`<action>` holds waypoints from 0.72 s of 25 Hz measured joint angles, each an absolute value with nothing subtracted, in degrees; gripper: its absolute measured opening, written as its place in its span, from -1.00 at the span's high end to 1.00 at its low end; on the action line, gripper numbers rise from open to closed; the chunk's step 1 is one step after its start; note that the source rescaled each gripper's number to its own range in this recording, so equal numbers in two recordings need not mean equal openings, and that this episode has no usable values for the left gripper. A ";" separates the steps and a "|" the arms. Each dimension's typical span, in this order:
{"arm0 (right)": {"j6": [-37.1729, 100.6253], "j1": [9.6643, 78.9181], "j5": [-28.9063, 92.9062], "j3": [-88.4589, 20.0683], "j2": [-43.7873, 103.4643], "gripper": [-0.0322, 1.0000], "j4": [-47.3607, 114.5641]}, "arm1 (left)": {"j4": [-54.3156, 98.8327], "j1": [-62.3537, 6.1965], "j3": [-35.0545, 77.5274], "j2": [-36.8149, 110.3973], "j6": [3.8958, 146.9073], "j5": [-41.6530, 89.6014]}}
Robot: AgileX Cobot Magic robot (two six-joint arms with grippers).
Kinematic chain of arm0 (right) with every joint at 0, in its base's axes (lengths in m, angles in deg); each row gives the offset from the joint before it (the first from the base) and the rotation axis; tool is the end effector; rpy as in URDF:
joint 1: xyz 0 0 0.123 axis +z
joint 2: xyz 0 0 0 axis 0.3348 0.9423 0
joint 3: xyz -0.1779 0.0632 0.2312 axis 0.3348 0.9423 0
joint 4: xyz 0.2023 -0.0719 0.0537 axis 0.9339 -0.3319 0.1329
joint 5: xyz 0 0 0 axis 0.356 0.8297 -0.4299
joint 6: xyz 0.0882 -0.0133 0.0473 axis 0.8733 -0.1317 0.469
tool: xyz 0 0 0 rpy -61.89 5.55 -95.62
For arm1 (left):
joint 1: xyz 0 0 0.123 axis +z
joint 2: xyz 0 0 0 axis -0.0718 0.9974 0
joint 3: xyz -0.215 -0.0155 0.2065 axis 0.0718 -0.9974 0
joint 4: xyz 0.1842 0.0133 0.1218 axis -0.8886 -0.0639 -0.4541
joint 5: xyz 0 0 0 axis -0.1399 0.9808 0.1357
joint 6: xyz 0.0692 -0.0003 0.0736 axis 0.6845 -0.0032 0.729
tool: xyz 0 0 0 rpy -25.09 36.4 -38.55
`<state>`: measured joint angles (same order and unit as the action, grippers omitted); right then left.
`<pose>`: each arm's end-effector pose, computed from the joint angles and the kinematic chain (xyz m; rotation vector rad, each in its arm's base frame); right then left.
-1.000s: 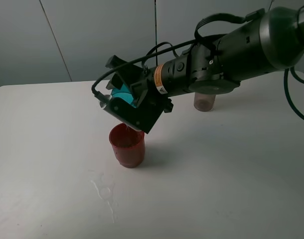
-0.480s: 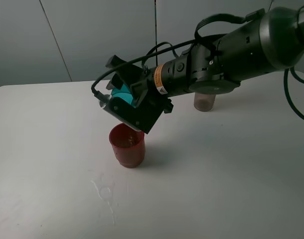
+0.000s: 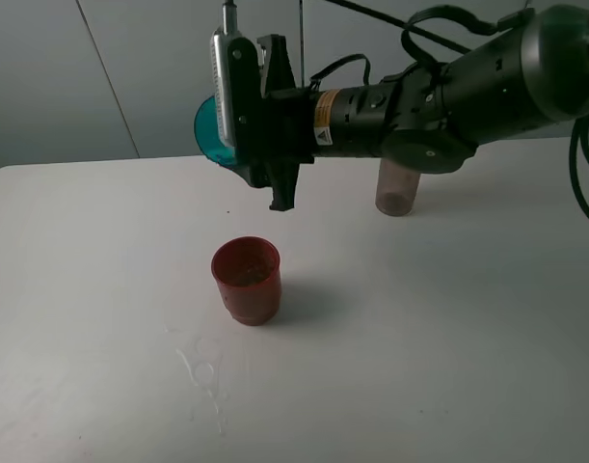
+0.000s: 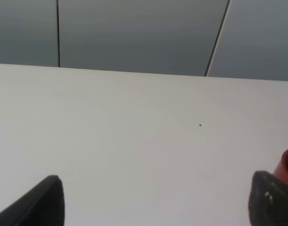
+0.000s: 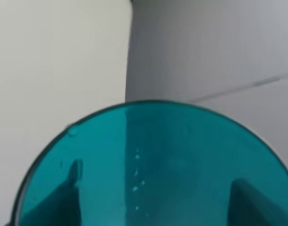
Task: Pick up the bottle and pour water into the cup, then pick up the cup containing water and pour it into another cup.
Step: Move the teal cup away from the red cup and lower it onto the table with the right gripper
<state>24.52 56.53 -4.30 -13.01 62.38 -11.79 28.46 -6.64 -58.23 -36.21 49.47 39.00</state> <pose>0.2941 0.2564 0.2369 -1.5818 1.0517 -0.0560 0.0183 -0.0119 0.1835 -0.0481 1.8014 -0.2618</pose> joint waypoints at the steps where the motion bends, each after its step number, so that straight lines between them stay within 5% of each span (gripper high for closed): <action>1: 30.10 55.53 -5.60 -13.01 62.38 0.78 -11.67 | 28.46 -6.64 -58.23 -36.21 49.47 39.00; 8: 62.28 47.24 -17.45 -13.05 66.43 0.78 -14.24 | 28.46 -6.64 -58.23 -36.21 49.47 39.00; 18: 65.81 45.89 -19.80 -13.05 76.92 0.78 -14.37 | 28.46 -6.64 -58.23 -36.21 49.58 39.00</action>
<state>65.81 45.89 -19.80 -13.05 76.92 -14.37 28.46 -6.64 -58.23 -36.21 49.58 39.00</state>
